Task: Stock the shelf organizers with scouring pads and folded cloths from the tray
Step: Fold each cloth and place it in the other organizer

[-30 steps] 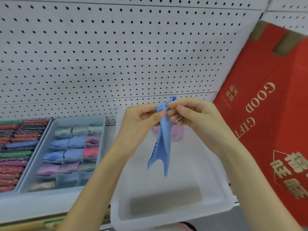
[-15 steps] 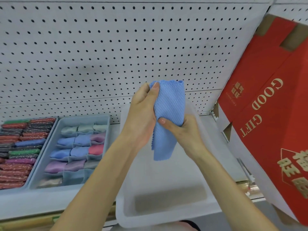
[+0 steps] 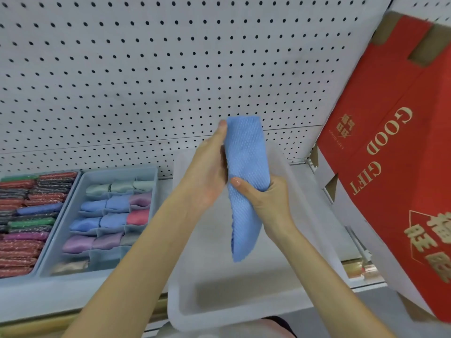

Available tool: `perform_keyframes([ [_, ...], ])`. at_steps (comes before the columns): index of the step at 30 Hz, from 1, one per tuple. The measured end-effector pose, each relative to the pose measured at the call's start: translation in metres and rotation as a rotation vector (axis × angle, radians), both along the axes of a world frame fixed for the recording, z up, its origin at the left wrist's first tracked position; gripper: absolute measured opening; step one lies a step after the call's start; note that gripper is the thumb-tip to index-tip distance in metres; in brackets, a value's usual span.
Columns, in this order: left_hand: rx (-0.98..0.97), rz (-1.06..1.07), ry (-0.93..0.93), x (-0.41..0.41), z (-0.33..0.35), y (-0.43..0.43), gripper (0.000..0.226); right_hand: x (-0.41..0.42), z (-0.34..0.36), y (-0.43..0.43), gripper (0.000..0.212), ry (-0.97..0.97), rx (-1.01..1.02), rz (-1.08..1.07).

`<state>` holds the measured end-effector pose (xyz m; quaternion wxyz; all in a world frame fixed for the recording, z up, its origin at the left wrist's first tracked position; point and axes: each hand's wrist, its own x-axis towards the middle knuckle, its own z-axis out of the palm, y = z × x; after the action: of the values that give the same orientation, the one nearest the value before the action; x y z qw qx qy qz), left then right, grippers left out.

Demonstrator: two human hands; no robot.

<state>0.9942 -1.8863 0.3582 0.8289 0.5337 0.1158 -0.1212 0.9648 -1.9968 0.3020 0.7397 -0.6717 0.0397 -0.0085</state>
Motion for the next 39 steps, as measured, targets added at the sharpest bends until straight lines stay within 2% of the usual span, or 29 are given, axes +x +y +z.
perform_keyframes([
  [2, 0.196, -0.217, 0.061, -0.007, -0.020, 0.009, 0.051, 0.000, -0.005, -0.001, 0.012, 0.050, 0.018, -0.003],
  [3, 0.227, -0.280, 0.103, -0.013, -0.031, 0.011, 0.047, 0.002, -0.009, -0.002, 0.014, 0.076, 0.019, -0.020],
  [4, 0.231, -0.304, 0.137, -0.020, -0.041, 0.011, 0.042, 0.004, -0.014, -0.002, 0.024, 0.105, 0.006, -0.045],
  [7, 0.222, -0.247, 0.161, -0.034, -0.061, 0.008, 0.033, 0.005, -0.028, -0.002, 0.062, 0.187, -0.057, -0.062],
  [9, 0.266, -0.188, 0.122, -0.039, -0.068, 0.003, 0.022, 0.003, -0.034, 0.000, 0.069, 0.219, -0.072, -0.050],
  [11, 0.365, -0.121, 0.076, -0.040, -0.073, -0.002, 0.013, 0.003, -0.039, 0.001, 0.063, 0.250, -0.078, -0.043],
  [13, 0.463, -0.032, 0.052, -0.040, -0.079, -0.005, 0.012, 0.004, -0.042, -0.001, 0.049, 0.312, -0.080, -0.024],
  [16, 0.553, 0.103, 0.023, -0.037, -0.085, -0.003, 0.018, 0.005, -0.039, -0.012, 0.018, 0.328, -0.035, 0.036],
  [17, 0.561, 0.138, 0.017, -0.036, -0.086, -0.001, 0.023, 0.006, -0.037, -0.017, 0.016, 0.299, -0.031, 0.021],
  [21, 0.605, 0.148, -0.119, -0.032, -0.087, 0.006, 0.029, 0.003, -0.028, -0.029, 0.040, 0.145, -0.113, -0.059],
  [24, 0.627, 0.069, -0.242, -0.027, -0.084, 0.010, 0.040, 0.005, -0.020, -0.030, 0.032, 0.073, -0.172, 0.003],
  [26, 0.604, 0.012, -0.264, -0.023, -0.081, 0.013, 0.037, 0.007, -0.015, -0.032, 0.035, 0.069, -0.185, 0.031],
  [29, 0.657, -0.040, -0.293, -0.020, -0.076, 0.014, 0.042, 0.011, -0.011, -0.036, 0.035, -0.005, -0.338, 0.044],
  [33, 0.860, -0.156, -0.381, -0.015, -0.060, 0.022, 0.019, 0.017, 0.002, -0.041, 0.030, -0.089, -0.534, 0.127],
  [35, 0.823, -0.243, -0.384, -0.010, -0.052, 0.031, 0.014, 0.019, 0.011, -0.046, 0.021, -0.021, -0.488, 0.247],
  [37, 0.574, -0.331, -0.350, -0.011, -0.044, 0.036, 0.015, 0.019, 0.017, -0.045, 0.010, 0.044, -0.321, 0.367],
  [39, 0.375, -0.403, -0.292, -0.015, -0.042, 0.036, 0.028, 0.019, 0.019, -0.038, 0.008, 0.071, -0.170, 0.363],
])
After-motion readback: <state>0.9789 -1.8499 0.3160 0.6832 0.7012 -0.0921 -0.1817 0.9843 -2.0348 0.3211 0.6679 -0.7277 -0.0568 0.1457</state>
